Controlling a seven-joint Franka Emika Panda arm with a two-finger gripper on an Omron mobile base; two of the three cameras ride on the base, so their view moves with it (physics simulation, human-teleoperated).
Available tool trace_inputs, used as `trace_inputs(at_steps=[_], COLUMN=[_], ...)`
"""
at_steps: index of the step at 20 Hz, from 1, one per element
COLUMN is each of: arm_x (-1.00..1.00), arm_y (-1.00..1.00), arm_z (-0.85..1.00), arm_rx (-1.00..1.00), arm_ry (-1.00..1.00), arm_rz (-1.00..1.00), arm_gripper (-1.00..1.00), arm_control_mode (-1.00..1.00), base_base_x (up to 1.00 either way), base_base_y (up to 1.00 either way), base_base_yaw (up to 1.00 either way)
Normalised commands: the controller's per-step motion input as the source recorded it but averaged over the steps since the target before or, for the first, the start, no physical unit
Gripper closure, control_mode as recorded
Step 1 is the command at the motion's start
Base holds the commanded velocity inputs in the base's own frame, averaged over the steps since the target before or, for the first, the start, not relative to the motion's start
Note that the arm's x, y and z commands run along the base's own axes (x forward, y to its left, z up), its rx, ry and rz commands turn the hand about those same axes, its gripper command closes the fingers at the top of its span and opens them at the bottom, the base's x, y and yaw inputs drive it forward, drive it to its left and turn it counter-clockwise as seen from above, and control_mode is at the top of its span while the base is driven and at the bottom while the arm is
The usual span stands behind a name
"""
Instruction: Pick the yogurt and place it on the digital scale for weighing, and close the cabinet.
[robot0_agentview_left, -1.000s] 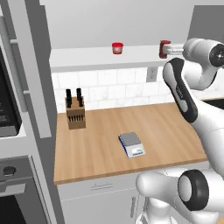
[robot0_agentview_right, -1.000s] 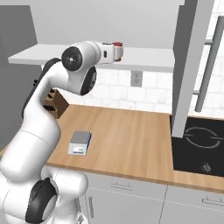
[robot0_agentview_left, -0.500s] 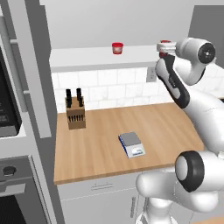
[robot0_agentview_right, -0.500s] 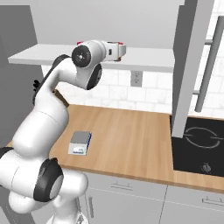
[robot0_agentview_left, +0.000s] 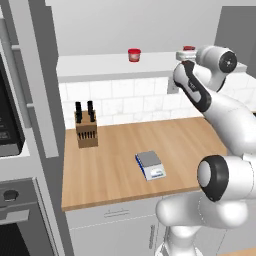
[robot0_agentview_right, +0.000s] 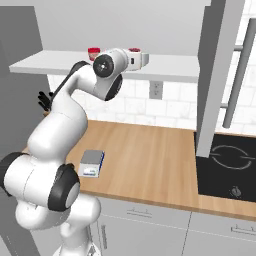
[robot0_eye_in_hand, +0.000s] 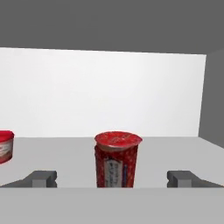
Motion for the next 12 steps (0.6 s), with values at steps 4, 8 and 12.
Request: trace_inputs(at_steps=[4, 8, 12], arm_x=[0.46, 0.32, 0.25], arm_y=[-0.08, -0.06, -0.09], arm_z=[-0.04, -0.02, -0.14], arm_rx=[0.00, 0.00, 0.00], arm_ry=[0.00, 0.00, 0.00], arm_rz=[0.00, 0.00, 0.02], arm_gripper=[-1.00, -1.00, -1.00], arm_control_mode=[-1.00, -1.00, -1.00], base_base_x=[0.00, 0.00, 0.00], base_base_y=[0.00, 0.00, 0.00], base_base_yaw=[0.00, 0.00, 0.00])
